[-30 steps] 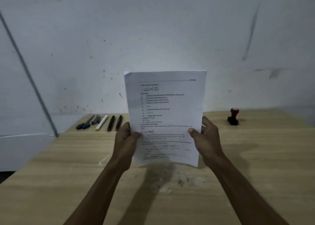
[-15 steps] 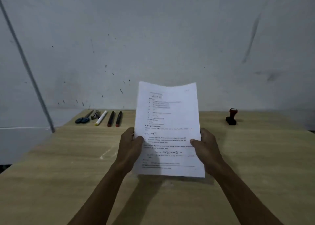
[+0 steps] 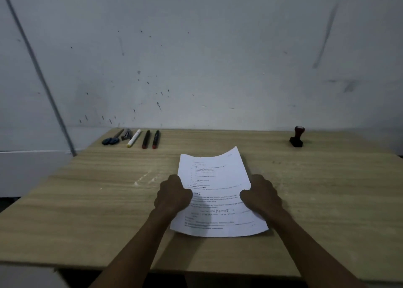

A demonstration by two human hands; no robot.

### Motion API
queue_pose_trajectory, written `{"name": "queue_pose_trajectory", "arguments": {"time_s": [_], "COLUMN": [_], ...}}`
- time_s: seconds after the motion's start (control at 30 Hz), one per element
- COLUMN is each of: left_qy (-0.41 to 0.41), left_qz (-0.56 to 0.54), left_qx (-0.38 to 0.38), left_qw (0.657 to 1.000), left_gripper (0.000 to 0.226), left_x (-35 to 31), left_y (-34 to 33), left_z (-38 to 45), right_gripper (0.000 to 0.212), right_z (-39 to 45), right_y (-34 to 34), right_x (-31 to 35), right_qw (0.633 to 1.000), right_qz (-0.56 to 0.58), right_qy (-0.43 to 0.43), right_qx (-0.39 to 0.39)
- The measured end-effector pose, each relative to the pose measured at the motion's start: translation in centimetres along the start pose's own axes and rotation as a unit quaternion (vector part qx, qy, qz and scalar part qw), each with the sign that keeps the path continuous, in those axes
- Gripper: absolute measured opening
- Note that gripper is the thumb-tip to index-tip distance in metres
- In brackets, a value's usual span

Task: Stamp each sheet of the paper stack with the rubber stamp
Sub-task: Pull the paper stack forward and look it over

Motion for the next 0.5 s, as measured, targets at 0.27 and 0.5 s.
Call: {"name": "queue_pose_trajectory", "arguments": {"time_s": [0.27, 0.5], "left_qy": [0.020, 0.010], "left_qz": [0.116, 0.141], "left_qx": [-0.003, 0.001], "left_qw": [0.993, 0.990], "left_gripper": [0.032, 0.044], "left_x": [0.6, 0.8], "left_y": [0.1, -0.2], "left_z": [-0.7, -0.6], "right_gripper": [0.021, 0.020], "right_z": [-0.2, -0.3], "right_y": [-0.2, 0.0], "right_x": [-1.0, -1.2], "right_qw": [0.995, 0.994], "right_qz": [-0.090, -0.107], "right_qy": [-0.032, -0.028], "right_qx": [-0.015, -0.023]}}
Point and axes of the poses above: each hand's wrist, its own z-axis towards the middle knuckle, its own y-axis out of the back of the hand, x = y × z, the point moved 6 cm from there along z, towards the middle knuckle, and after that the axes turned 4 degrees about -y, right-handed, at the moved point
